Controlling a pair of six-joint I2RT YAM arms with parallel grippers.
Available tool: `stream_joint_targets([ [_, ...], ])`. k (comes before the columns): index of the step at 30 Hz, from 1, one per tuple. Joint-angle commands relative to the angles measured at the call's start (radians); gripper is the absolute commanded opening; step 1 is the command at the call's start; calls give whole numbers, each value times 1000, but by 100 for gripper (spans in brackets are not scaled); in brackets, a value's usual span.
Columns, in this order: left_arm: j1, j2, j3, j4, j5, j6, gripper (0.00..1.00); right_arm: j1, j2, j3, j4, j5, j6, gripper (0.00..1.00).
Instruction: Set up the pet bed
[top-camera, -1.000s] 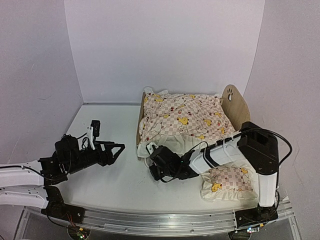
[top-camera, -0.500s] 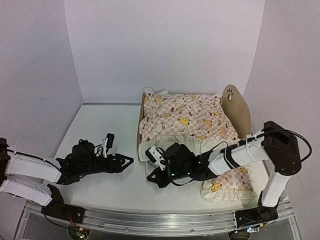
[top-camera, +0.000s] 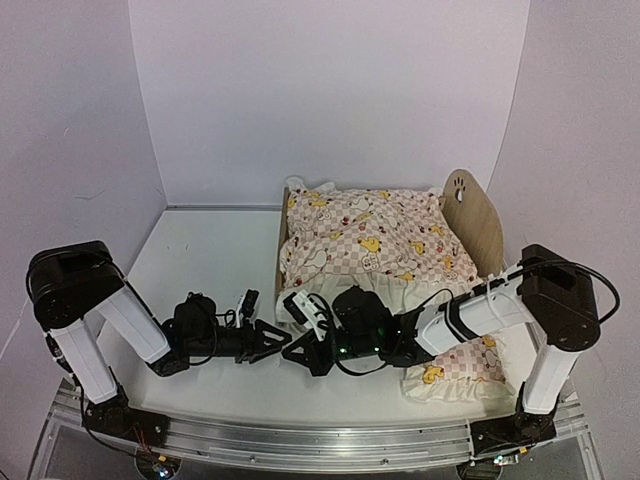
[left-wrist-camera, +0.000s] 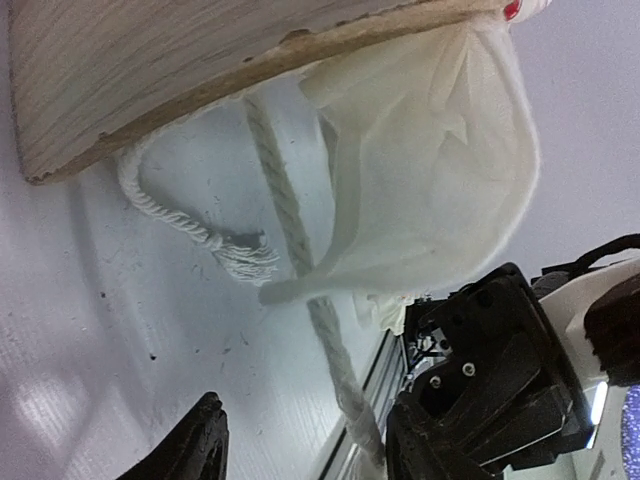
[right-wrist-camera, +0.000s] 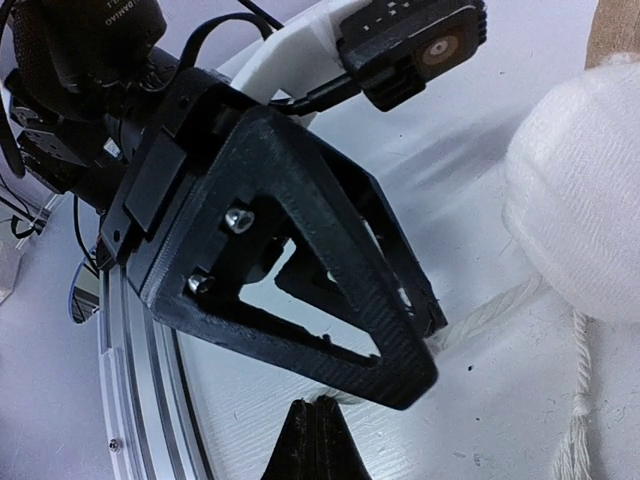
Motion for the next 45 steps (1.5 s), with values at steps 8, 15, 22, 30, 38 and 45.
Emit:
stream_joint_targets([
  [8, -4, 49, 31, 202, 12, -51, 14, 46, -6, 23, 36, 115, -56, 0],
  [15, -2, 34, 11, 190, -18, 1, 0, 43, -131, 22, -139, 256, -26, 38],
  [22, -2, -29, -9, 125, -54, 55, 0, 29, -222, 160, -501, 533, -318, 78],
  [30, -1, -114, 8, -29, -81, 110, 0, 29, -30, 378, -534, 689, -821, 93],
  [38, -3, -146, 4, -33, -71, 112, 0, 23, 102, 536, -552, 726, -923, 90],
  [45, -6, -126, 10, -41, -67, 114, 0, -9, 61, 501, -469, 741, -786, 25],
])
